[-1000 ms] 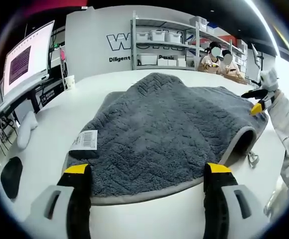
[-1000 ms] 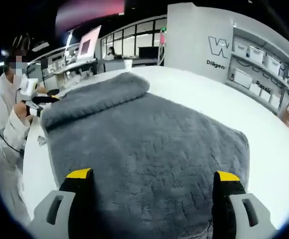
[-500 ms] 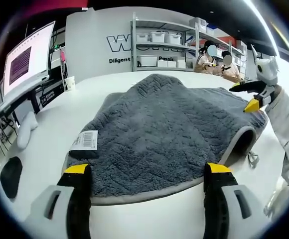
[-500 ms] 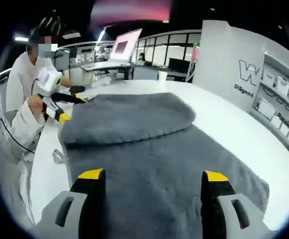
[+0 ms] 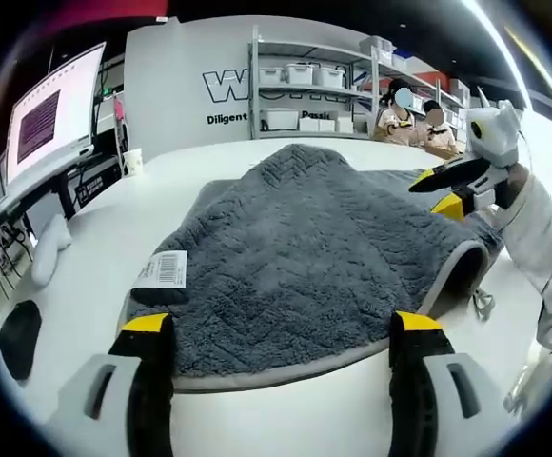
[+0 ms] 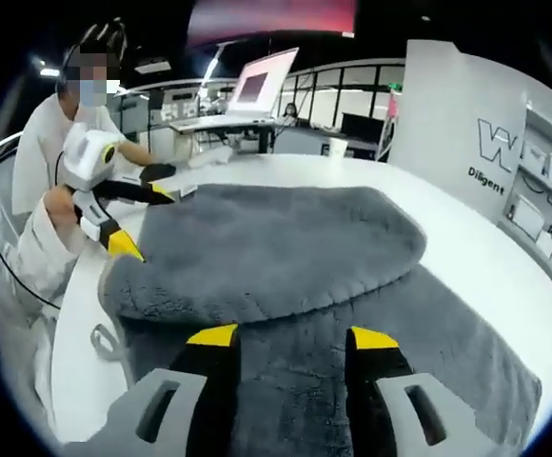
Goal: Open the folded towel by lifting each exposed corner and separating the folded layers until the towel lies flat within the target outline without major curled edges
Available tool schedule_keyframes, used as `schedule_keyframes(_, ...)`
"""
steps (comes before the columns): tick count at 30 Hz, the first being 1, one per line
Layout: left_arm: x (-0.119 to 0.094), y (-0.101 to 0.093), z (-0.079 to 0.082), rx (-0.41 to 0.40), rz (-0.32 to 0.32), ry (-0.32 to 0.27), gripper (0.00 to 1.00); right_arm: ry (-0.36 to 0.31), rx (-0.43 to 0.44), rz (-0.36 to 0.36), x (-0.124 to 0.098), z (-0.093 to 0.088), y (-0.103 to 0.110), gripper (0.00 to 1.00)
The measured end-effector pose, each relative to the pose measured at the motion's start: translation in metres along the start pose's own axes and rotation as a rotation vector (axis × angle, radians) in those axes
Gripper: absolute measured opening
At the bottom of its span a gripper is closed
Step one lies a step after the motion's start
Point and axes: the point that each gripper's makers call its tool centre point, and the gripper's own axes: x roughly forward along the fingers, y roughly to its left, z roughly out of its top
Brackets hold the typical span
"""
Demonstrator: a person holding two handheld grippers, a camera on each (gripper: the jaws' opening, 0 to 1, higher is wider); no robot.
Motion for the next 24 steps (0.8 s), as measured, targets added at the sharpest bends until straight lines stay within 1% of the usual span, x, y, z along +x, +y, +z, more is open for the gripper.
schedule_keyframes(1,0.0,0.0,0.0,0.0,0.0,-0.002,0.93,-0.003,0.006,-0.003,0.001,0.0,-0.001,0.28)
schedule_keyframes(3,0.0,-0.001,0.0,0.0,-0.001,-0.005,0.93,-0.011,0.021,-0.003,0.003,0.0,-0.002,0.23)
schedule_keyframes(5,0.0,-0.001,0.0,0.0,-0.001,-0.005,0.93,0.006,0.029,0.001,0.007,-0.005,-0.002,0.2)
schedule_keyframes(8,0.0,-0.001,0.0,0.0,-0.001,-0.004,0.93,0.044,0.014,-0.021,0.01,-0.014,-0.004,0.15)
schedule_keyframes(9,0.0,-0.001,0.0,0.0,-0.001,-0.005,0.93,0.046,0.013,-0.022,0.011,-0.015,-0.004,0.13)
schedule_keyframes(11,0.0,-0.001,0.0,0.0,-0.001,-0.006,0.93,0.043,0.018,-0.012,0.011,-0.015,-0.004,0.09)
schedule_keyframes(13,0.0,-0.001,0.0,0.0,-0.001,-0.007,0.93,0.033,0.022,0.0,0.012,-0.014,-0.003,0.01)
schedule_keyframes(15,0.0,-0.001,0.0,0.0,-0.001,-0.007,0.93,0.037,-0.011,-0.02,0.012,-0.015,-0.004,0.0)
schedule_keyframes(16,0.0,-0.001,0.0,0.0,-0.001,-0.007,0.93,0.046,-0.012,-0.019,0.011,-0.016,-0.004,0.0)
schedule_keyframes(21,0.0,-0.001,0.001,-0.001,0.0,-0.009,0.93,0.039,0.0,-0.018,0.007,-0.015,-0.006,0.0)
schedule_keyframes(24,0.0,-0.001,0.001,0.0,0.0,-0.008,0.93,0.04,0.012,-0.024,0.009,-0.015,-0.007,0.0)
